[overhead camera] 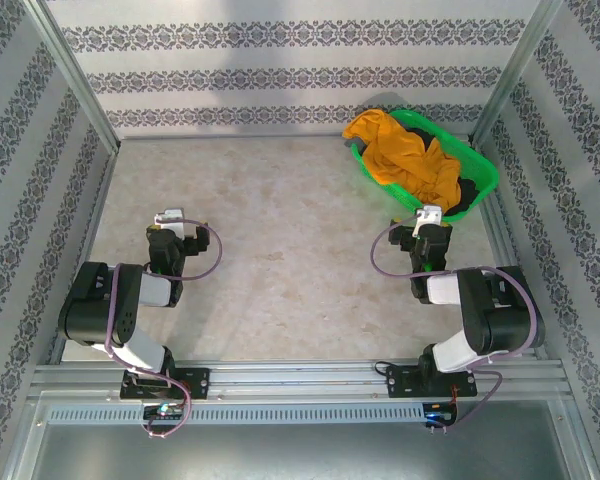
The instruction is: Fold and stack the t-shirts
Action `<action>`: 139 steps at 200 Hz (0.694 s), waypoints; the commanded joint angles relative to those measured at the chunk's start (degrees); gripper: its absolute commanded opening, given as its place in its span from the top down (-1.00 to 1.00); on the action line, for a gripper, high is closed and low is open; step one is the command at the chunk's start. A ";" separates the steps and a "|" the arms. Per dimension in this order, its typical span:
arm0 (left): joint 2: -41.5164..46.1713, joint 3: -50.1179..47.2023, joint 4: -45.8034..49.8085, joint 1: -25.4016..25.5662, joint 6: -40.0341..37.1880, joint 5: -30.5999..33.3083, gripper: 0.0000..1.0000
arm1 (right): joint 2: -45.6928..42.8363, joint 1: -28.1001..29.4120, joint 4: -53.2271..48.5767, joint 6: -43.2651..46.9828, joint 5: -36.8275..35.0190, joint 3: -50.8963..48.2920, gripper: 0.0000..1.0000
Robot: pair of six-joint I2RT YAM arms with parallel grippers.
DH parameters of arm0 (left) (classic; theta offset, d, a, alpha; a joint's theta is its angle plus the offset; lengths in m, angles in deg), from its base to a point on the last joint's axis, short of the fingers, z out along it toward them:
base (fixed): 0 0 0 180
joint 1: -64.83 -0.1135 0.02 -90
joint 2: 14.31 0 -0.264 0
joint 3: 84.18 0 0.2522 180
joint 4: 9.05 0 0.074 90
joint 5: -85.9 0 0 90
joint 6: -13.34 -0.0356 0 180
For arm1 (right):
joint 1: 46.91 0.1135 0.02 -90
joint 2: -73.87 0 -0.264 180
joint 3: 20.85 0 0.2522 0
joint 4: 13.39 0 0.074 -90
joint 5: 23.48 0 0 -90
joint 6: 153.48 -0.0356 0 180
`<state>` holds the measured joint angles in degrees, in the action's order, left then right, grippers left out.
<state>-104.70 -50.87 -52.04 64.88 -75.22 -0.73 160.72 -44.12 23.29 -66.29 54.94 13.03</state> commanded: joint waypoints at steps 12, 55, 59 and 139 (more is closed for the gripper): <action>-0.28 1.71 1.64 0.47 -0.73 0.48 -1.00 | -0.02 0.22 3.71 -0.18 -1.28 0.62 -0.95; -0.28 1.19 0.78 0.42 -0.77 0.18 -1.00 | -0.02 0.21 3.71 -0.19 -1.31 0.62 -0.95; -0.26 1.19 0.78 0.43 -0.81 0.22 -1.00 | -0.04 0.26 3.79 -0.18 -1.33 0.62 -0.96; -0.31 2.41 3.04 0.45 -0.69 0.58 -1.00 | -0.08 0.24 3.79 -0.16 -1.27 0.62 -0.96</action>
<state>-104.70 -49.39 -49.88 64.88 -75.20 -0.64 160.72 -44.12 23.29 -66.29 54.94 13.03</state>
